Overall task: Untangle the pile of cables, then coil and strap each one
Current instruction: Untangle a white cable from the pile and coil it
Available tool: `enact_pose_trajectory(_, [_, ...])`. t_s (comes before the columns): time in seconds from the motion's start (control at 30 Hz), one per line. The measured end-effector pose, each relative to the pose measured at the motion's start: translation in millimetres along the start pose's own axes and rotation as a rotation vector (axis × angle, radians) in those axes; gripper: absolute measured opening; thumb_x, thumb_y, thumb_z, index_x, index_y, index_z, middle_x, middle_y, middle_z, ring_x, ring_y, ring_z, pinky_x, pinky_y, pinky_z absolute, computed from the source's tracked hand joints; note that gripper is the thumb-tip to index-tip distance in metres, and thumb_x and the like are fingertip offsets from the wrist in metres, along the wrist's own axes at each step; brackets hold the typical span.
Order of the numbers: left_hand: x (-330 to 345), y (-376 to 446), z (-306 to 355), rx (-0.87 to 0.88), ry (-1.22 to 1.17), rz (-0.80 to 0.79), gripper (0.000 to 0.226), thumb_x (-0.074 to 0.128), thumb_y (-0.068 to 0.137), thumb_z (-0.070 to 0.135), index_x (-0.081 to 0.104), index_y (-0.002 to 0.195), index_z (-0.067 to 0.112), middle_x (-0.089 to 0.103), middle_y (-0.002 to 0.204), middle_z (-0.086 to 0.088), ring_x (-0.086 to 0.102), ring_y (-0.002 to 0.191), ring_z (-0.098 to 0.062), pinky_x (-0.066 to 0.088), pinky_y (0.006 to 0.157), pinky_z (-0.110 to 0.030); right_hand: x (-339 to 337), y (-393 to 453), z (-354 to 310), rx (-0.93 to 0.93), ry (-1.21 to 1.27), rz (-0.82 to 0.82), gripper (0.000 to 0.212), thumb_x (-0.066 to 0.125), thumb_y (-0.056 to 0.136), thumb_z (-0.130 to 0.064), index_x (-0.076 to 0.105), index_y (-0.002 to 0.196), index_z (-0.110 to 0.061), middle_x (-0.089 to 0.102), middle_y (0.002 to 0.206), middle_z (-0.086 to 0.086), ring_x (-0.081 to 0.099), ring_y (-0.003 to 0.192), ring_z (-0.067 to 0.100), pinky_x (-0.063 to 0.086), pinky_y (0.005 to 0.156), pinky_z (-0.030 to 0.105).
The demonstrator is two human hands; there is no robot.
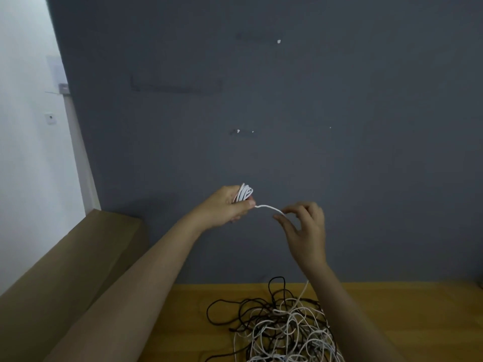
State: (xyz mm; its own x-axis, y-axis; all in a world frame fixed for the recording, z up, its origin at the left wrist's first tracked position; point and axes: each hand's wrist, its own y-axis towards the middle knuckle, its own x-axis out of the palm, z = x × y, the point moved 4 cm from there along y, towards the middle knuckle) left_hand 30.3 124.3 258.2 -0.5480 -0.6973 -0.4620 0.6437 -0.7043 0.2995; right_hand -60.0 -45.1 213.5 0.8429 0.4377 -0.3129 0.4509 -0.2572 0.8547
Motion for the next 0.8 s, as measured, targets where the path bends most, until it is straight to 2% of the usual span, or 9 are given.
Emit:
enact_pose_trajectory(0.1, [-4.1, 10.2, 17.8, 0.018, -0.166, 0.047, 0.018, 0.047, 0.099, 0.007, 0.044, 0.082, 0.010, 0.035, 0.051, 0.009, 0.032, 0.042, -0.006, 0.033, 0.048, -0.019, -4.7, 17.7, -8.4, -0.077, -0.095, 0.086, 0.016, 0.075, 0.077, -0.027, 0.071, 0.079, -0.012, 0.052, 0.079, 0.000, 0.044, 0.076, 0.017, 0.034, 0.069, 0.023])
enact_pose_trajectory(0.23, [-8.0, 32.3, 45.3, 0.032, -0.249, 0.074, 0.024, 0.044, 0.101, 0.011, 0.044, 0.077, 0.014, 0.032, 0.052, 0.006, 0.030, 0.042, -0.007, 0.034, 0.049, -0.019, 3.5, 64.6, -14.8, 0.098, -0.086, -0.128, 0.015, 0.070, 0.086, -0.025, 0.075, 0.084, -0.011, 0.056, 0.073, 0.004, 0.052, 0.068, 0.023, 0.040, 0.057, 0.033])
enact_pose_trajectory(0.33, [-17.0, 51.4, 71.4, 0.082, -0.279, 0.137, 0.029, 0.040, 0.103, 0.014, 0.041, 0.074, 0.017, 0.029, 0.057, 0.002, 0.029, 0.044, -0.008, 0.035, 0.050, -0.020, 1.2, 110.1, -24.6, 0.342, 0.153, -0.259, 0.020, 0.062, 0.092, -0.020, 0.069, 0.075, -0.011, 0.059, 0.061, 0.002, 0.057, 0.054, 0.019, 0.046, 0.057, 0.032])
enact_pose_trajectory(0.43, [-38.6, 69.1, 100.5, 0.122, -0.271, 0.296, 0.029, 0.037, 0.104, 0.017, 0.039, 0.075, 0.017, 0.036, 0.059, 0.000, 0.035, 0.048, -0.010, 0.036, 0.054, -0.022, -11.6, 162.4, -40.6, 0.450, 0.380, -0.335, 0.022, 0.057, 0.096, -0.019, 0.069, 0.082, -0.006, 0.063, 0.064, 0.004, 0.058, 0.055, 0.013, 0.051, 0.061, 0.026])
enact_pose_trajectory(0.5, [-54.1, 77.9, 116.0, 0.143, -0.207, 0.383, 0.027, 0.037, 0.104, 0.020, 0.039, 0.077, 0.017, 0.042, 0.063, 0.000, 0.040, 0.052, -0.010, 0.040, 0.055, -0.019, -22.0, 189.9, -50.8, 0.531, 0.622, -0.410, 0.024, 0.051, 0.099, -0.023, 0.064, 0.084, -0.009, 0.056, 0.060, -0.001, 0.059, 0.056, 0.010, 0.052, 0.062, 0.022])
enact_pose_trajectory(0.57, [-62.5, 81.6, 123.7, 0.135, -0.062, 0.420, 0.024, 0.038, 0.103, 0.023, 0.041, 0.080, 0.016, 0.049, 0.068, 0.001, 0.048, 0.055, -0.009, 0.042, 0.053, -0.010, -28.1, 202.3, -58.3, 0.635, 0.906, -0.430, 0.026, 0.045, 0.101, -0.025, 0.056, 0.082, -0.012, 0.038, 0.050, -0.006, 0.042, 0.042, 0.007, 0.044, 0.046, 0.018])
enact_pose_trajectory(0.63, [-61.0, 80.2, 122.0, 0.101, 0.048, 0.393, 0.022, 0.041, 0.102, 0.025, 0.046, 0.087, 0.011, 0.054, 0.072, 0.001, 0.054, 0.058, -0.006, 0.041, 0.051, -0.005, -28.8, 201.5, -59.6, 0.582, 0.881, -0.342, 0.027, 0.046, 0.101, -0.027, 0.056, 0.081, -0.013, 0.032, 0.048, -0.009, 0.028, 0.038, 0.004, 0.030, 0.037, 0.017])
enact_pose_trajectory(0.7, [-51.7, 76.7, 116.6, 0.097, 0.045, 0.316, 0.021, 0.043, 0.102, 0.024, 0.051, 0.092, 0.007, 0.056, 0.075, -0.001, 0.056, 0.059, -0.005, 0.043, 0.053, -0.007, -31.4, 194.4, -60.2, 0.431, 0.669, -0.183, 0.025, 0.052, 0.098, -0.027, 0.063, 0.077, -0.017, 0.046, 0.049, -0.016, 0.041, 0.040, -0.001, 0.034, 0.041, 0.013])
enact_pose_trajectory(0.8, [-30.2, 66.1, 108.5, 0.127, -0.033, 0.164, 0.022, 0.040, 0.103, 0.018, 0.052, 0.088, 0.007, 0.050, 0.067, -0.002, 0.048, 0.049, -0.003, 0.041, 0.052, -0.014, -40.2, 192.0, -62.5, 0.167, 0.430, -0.022, 0.015, 0.062, 0.092, -0.026, 0.069, 0.079, -0.022, 0.065, 0.073, -0.013, 0.061, 0.069, -0.005, 0.045, 0.062, 0.011])
